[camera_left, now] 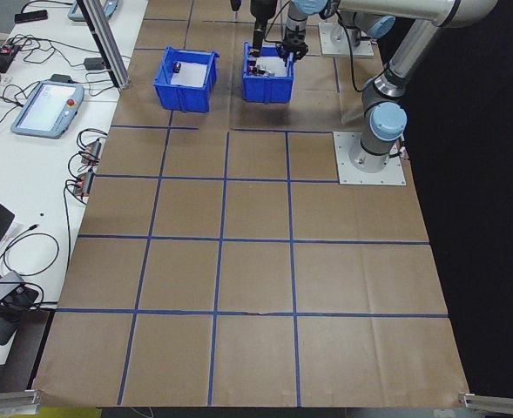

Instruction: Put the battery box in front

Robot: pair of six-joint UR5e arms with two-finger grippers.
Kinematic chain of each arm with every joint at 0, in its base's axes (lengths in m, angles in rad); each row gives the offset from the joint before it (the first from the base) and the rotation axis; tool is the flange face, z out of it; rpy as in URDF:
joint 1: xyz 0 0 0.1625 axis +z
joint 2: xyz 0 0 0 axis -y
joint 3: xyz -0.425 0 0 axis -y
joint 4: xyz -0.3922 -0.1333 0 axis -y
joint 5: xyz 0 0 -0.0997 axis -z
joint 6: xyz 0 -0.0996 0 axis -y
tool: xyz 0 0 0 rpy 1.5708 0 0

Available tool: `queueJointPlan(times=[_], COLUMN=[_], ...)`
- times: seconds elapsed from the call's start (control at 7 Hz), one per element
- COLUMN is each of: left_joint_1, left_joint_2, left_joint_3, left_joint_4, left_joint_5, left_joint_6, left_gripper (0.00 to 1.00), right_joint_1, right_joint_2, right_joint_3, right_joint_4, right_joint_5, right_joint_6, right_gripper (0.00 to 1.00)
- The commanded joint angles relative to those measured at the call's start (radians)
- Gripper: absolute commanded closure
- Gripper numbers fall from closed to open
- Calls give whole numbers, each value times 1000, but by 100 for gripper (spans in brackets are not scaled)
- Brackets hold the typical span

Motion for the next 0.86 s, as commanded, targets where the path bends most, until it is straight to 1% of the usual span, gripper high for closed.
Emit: queueJointPlan(times=[0.0, 0.14, 0.43, 0.71], left_joint_1=[3, 1, 1, 0], left_joint_2=[2, 2, 2, 0], left_joint_3=[1, 3, 4, 3], left_joint_4=[-7, -6, -4, -5], left_joint_5=[47, 67, 44, 46], left_joint_6=[-1, -2, -16, -16], left_gripper=[1, 1, 1, 1], right_joint_1=[-20, -37, -112, -192], right_joint_2=[-23, -64, -90, -97], right_joint_3=[-7, -7, -19, -71], right_joint_4=[3, 12, 44, 43], right_joint_5=[-2, -1, 4, 2], right_joint_6=[6, 6, 3, 53], right_gripper=[0, 0, 0, 0])
